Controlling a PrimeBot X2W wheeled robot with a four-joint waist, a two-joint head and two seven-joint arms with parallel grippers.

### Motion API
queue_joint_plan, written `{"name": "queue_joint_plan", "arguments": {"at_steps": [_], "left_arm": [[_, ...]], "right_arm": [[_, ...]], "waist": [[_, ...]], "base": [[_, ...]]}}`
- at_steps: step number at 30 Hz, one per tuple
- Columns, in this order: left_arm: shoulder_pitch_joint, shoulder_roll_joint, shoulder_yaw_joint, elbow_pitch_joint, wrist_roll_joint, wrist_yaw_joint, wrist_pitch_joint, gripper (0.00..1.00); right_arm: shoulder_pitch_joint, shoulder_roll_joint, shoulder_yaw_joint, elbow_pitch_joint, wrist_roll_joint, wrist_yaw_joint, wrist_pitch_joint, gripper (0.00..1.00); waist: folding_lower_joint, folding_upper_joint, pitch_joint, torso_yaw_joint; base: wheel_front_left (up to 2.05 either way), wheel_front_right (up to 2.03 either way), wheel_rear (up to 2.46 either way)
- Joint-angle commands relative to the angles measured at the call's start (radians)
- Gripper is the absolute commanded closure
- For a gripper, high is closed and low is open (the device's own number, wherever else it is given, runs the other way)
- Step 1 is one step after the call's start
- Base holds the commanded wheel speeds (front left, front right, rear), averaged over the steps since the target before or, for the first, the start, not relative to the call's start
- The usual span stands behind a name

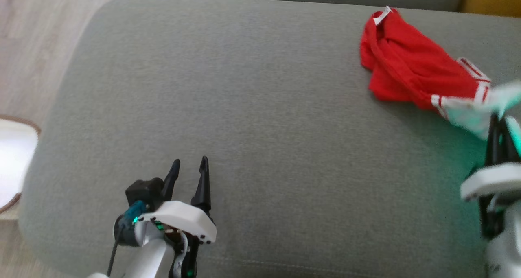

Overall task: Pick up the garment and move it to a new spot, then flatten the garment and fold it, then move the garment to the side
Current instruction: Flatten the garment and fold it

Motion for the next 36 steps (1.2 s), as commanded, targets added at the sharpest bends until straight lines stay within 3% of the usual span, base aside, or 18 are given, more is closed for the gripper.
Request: {"name": "queue_joint_plan", "arguments": {"at_steps": [1,6,12,21,29,36], "left_arm": [[-0.033,0.008,0.041,-0.027,0.012,-0.005,-0.005,0.0],[-0.034,0.008,0.039,-0.024,0.011,-0.005,-0.005,0.0],[-0.037,0.008,0.037,-0.025,0.008,-0.006,-0.005,0.0],[-0.048,0.008,0.026,-0.021,0.004,-0.009,-0.005,0.0],[-0.062,0.008,0.014,-0.023,0.003,-0.009,-0.005,0.0],[-0.072,0.008,-0.012,-0.023,-0.005,-0.005,-0.005,0.0]], "right_arm": [[-0.021,0.009,0.015,-0.026,0.0,0.007,-0.006,0.0],[0.046,0.061,0.0,-0.017,-0.016,0.007,-0.006,0.0],[0.063,0.097,0.073,-0.065,0.012,0.007,-0.006,0.0],[0.006,0.081,0.176,-0.142,0.043,0.007,-0.006,0.0],[-0.106,0.072,0.381,0.011,0.063,0.007,0.025,0.0],[-0.263,0.081,0.403,0.172,0.002,0.007,0.013,0.0]], "waist": [[0.0,0.0,0.003,-0.019],[0.0,0.0,-0.001,-0.057],[0.0,0.0,0.01,-0.085],[0.0,0.0,0.016,-0.085],[0.0,0.0,0.03,-0.055],[0.0,0.0,0.049,0.008]], "base": [[0.0,0.0,0.0],[0.0,0.0,0.0],[0.0,0.0,0.0],[0.0,0.0,0.0],[0.0,0.0,0.0],[0.0,0.0,0.0]]}}
